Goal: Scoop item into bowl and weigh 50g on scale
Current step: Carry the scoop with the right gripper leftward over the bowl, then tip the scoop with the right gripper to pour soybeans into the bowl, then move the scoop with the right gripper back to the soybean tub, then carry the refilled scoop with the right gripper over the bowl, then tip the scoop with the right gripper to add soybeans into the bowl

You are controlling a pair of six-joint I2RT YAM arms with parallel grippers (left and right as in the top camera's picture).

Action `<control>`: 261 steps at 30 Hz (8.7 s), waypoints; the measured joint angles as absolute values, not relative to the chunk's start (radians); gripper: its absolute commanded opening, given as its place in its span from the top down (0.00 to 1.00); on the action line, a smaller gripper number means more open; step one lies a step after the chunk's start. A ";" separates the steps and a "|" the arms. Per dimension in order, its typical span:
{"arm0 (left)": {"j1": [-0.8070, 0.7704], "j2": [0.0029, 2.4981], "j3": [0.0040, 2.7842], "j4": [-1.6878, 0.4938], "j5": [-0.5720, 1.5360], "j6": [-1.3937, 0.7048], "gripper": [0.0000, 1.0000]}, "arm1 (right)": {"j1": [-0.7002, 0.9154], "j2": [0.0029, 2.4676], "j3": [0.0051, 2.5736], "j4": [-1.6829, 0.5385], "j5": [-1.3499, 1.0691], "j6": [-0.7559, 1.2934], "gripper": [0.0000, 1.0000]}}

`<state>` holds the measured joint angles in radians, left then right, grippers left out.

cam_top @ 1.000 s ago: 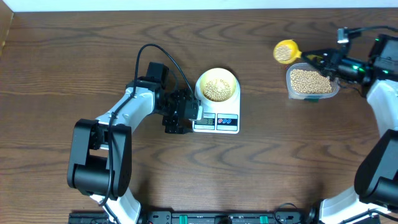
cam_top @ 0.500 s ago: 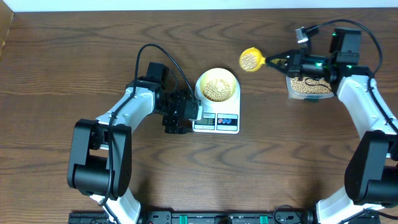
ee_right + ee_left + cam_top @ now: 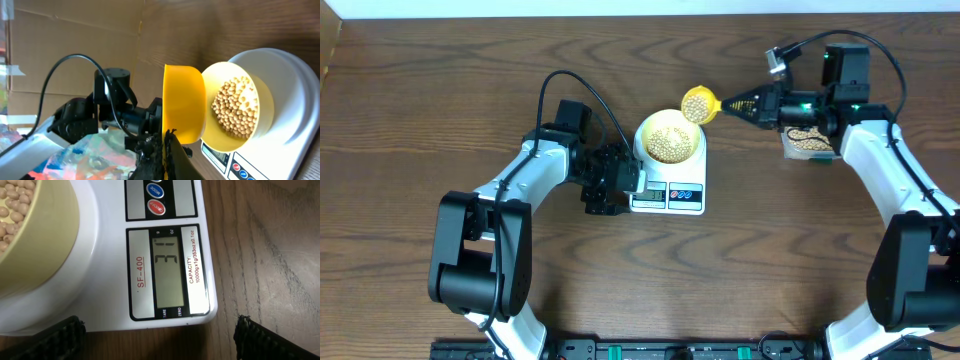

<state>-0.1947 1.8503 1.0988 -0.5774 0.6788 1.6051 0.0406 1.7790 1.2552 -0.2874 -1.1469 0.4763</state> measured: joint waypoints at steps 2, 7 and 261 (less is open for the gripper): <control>-0.195 1.850 1.099 -0.578 0.679 1.605 0.02 | 0.052 1.779 1.255 -0.287 -1.139 0.463 0.99; -0.195 1.850 1.099 -0.578 0.679 1.605 0.02 | 0.074 1.779 1.256 -0.287 -1.116 0.429 0.99; -0.195 1.850 1.099 -0.578 0.679 1.605 0.02 | 0.387 1.745 1.330 -0.480 -0.483 -0.435 0.99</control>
<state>-0.1947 1.8503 1.0988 -0.5777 0.6788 1.6051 0.3874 1.7454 1.3296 -0.4797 -0.4831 -0.4355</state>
